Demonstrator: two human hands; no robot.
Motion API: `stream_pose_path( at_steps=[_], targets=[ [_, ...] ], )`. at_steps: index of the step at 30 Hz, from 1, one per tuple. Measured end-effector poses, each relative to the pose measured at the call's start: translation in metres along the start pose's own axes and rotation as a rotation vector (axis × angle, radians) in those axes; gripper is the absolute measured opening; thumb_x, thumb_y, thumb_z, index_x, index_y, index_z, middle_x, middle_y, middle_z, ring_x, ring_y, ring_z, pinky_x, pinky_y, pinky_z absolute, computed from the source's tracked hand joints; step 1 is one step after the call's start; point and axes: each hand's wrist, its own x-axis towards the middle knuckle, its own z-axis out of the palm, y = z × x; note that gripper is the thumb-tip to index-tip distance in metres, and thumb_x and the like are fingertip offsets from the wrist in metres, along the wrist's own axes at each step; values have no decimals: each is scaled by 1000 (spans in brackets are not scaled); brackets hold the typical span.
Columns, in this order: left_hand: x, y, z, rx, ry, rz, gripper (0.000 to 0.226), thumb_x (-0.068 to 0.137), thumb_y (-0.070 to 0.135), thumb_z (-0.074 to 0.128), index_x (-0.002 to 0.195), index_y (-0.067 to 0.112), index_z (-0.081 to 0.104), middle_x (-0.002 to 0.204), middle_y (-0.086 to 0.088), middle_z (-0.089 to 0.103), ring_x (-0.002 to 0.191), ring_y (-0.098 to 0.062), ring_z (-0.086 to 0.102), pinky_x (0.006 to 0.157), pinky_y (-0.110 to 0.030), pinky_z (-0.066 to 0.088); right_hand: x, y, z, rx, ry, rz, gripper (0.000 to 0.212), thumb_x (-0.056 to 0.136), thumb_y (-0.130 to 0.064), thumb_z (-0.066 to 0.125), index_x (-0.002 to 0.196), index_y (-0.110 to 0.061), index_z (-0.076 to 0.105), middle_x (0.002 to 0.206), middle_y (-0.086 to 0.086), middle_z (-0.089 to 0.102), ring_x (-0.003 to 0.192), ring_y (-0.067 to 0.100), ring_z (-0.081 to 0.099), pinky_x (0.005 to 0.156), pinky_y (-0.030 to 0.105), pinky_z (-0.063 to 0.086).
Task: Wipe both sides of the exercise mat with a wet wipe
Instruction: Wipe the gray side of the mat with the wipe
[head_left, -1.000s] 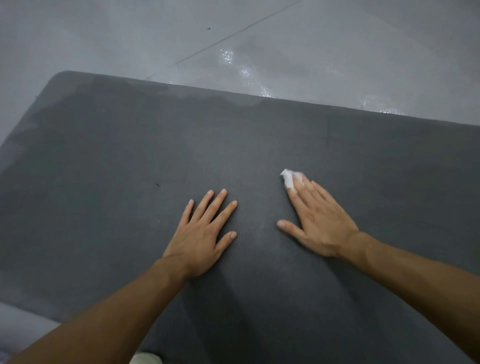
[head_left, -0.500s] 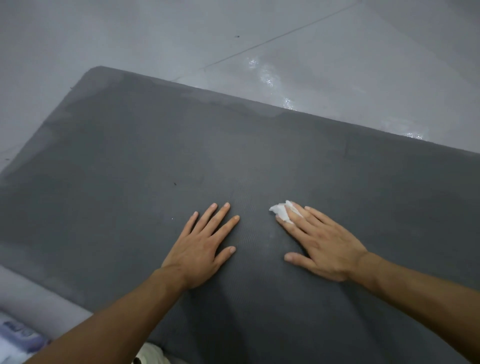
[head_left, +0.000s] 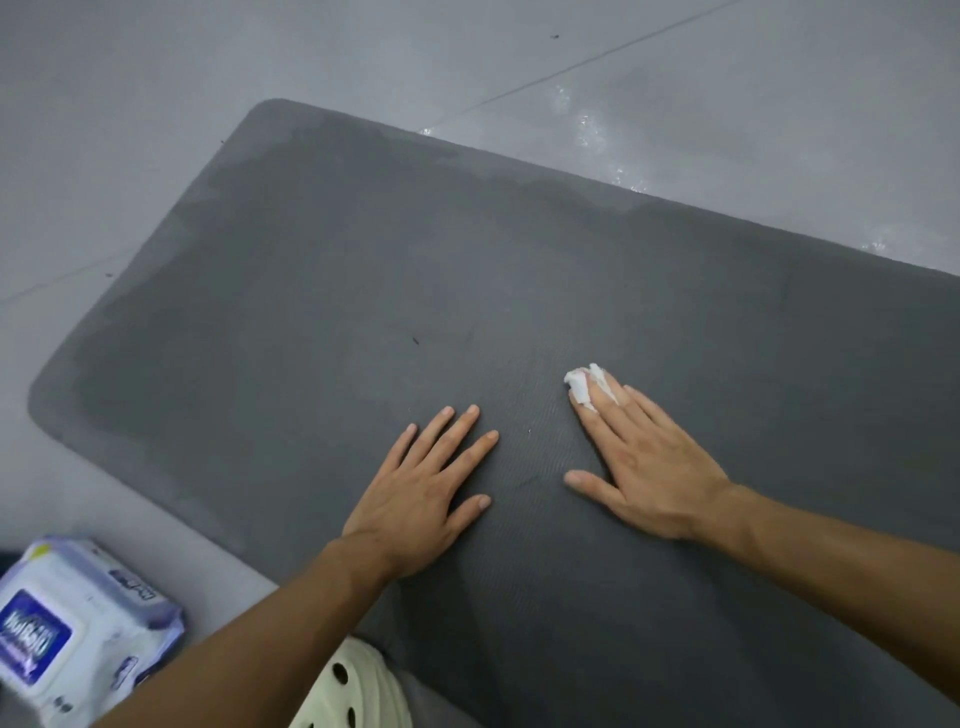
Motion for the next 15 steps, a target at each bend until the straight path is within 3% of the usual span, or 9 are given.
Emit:
stream_pose_path(
  at_steps=[7,11,15],
  targets=[
    [0,-9,1,-11,20,34,68,103,67,23,164,42,2,172,12,-11,157,-10,-16,128,-39,-3,3,-8,2,-84,4,-158,88,104,-73,19,167,-12,5,174,7,3,161,17,-4,129,39,4],
    [-4,-14,0,-27,11,29,69,103,67,23,163,44,-1,171,14,-16,156,-7,-19,127,-38,-8,45,27,-12,-28,34,74,88,101,-75,6,166,-19,-9,175,5,-1,160,15,-10,130,38,0],
    [-15,-24,0,-40,12,-22,71,100,70,19,163,45,0,171,15,-16,155,-5,-20,127,-39,-7,89,45,-23,58,42,221,96,95,-78,0,166,-14,-3,175,9,0,161,21,-6,131,42,6]
  ],
)
